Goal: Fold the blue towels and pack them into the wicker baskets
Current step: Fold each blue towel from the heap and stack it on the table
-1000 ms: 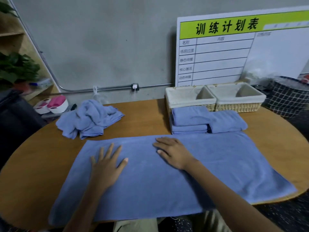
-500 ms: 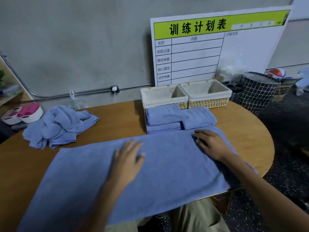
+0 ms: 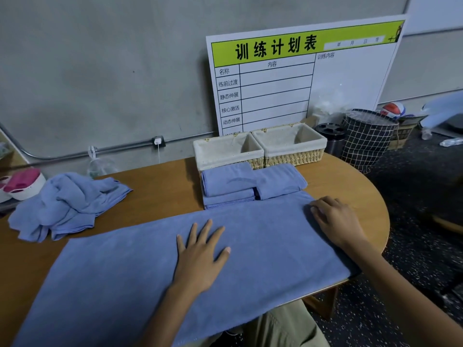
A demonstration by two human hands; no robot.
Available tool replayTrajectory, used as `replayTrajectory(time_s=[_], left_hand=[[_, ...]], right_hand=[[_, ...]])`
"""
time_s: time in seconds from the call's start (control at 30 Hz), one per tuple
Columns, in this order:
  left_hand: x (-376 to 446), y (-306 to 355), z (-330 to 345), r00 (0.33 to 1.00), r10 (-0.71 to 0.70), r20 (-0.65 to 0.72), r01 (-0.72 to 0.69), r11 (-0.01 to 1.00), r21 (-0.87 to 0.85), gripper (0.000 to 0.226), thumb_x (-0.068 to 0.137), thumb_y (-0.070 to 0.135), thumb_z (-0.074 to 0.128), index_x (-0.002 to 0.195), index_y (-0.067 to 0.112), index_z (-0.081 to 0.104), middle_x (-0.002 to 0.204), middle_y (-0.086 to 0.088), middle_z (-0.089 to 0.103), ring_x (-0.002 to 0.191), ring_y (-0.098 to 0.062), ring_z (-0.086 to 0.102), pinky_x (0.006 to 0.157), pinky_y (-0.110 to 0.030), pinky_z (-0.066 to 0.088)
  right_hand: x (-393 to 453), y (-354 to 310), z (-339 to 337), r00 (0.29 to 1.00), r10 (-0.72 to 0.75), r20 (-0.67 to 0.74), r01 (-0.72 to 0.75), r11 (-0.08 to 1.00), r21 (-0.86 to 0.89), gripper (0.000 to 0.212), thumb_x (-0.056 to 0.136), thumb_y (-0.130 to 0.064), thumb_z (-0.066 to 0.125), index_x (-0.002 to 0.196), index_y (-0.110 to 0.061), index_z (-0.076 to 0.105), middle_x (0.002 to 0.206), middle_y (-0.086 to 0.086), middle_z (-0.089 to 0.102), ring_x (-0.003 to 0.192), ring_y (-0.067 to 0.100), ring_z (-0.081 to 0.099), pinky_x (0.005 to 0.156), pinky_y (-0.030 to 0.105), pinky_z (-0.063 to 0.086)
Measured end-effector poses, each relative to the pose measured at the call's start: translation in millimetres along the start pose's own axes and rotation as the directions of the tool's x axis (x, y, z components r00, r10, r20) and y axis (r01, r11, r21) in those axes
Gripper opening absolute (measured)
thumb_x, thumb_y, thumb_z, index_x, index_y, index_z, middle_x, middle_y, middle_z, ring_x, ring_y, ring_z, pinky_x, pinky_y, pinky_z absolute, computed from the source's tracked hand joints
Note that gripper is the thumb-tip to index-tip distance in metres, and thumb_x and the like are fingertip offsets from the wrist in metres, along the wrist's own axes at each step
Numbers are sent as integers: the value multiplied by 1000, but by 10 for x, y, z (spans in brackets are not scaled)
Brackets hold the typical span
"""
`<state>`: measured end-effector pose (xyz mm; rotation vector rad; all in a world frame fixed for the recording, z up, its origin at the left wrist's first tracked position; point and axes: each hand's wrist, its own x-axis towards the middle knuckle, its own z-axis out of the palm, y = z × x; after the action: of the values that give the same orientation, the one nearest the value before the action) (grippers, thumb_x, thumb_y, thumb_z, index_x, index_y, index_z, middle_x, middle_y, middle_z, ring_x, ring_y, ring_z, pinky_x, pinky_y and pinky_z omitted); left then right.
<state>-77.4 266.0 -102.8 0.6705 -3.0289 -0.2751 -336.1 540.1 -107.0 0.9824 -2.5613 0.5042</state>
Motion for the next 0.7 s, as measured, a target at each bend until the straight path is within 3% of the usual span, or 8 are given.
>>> replayTrajectory(time_s=[0.1,0.23,0.37,0.5,0.57,0.63,0.7], left_hand=[[-8,15,-15,1000,-7,6,7,1000,7,89,75,78,-6,157,47,10,167,17,-9,155,-20,-11,121,-60,-4],[1,4,-3,1000,-8,-5,8,1000,-4,88,75,78,-5,157,47,10,167,16,-8,155,-20,-11,121,-59,-5],[2,-6,20,1000,-7,-12,7,1000,-8,88,76,78,-5,157,47,10,167,16,-7,155,-20,-10,121,-60,-5],[-4,-8,28,1000,-8,-7,8,1000,-1,87,76,78,-5,156,48,9,167,17,-8,155,-19,-11,122,-59,-5],[-1,-3,24,1000,-8,-10,7,1000,-5,87,76,78,-5,156,48,10,167,17,-8,155,-19,-11,122,-59,-5],[0,-6,26,1000,-8,-14,7,1000,-7,87,77,78,-4,157,48,10,167,17,-7,155,-19,-11,122,-59,-5],[2,-14,31,1000,-8,-10,8,1000,-1,86,77,78,-5,157,48,9,167,17,-8,155,-19,-11,122,-59,-4]], right_hand=[[0,-79,-91,995,95,7,-94,977,189,22,98,-24,59,115,-17,69,96,1,58,74,23,58,66,36,48],[-41,-136,-319,959,149,241,-207,948,240,37,93,-27,69,128,-19,58,94,3,59,80,21,59,74,38,50],[-72,-80,-528,861,88,500,-290,894,342,46,86,-38,76,124,-36,50,82,7,69,76,24,65,71,43,52],[-108,-38,-553,838,-30,546,-223,892,392,47,83,-36,79,122,-42,54,68,2,65,59,15,56,57,32,42],[-128,-24,-556,847,-57,529,-264,818,511,40,86,-30,77,117,-46,58,61,5,58,55,18,48,54,31,36],[-138,-10,-578,858,-48,512,-330,713,618,35,89,-26,74,116,-45,61,71,15,60,61,22,51,58,39,42],[-157,-9,-632,839,-57,541,-369,671,643,36,90,-27,73,121,-41,60,92,18,67,77,25,63,74,47,53]])
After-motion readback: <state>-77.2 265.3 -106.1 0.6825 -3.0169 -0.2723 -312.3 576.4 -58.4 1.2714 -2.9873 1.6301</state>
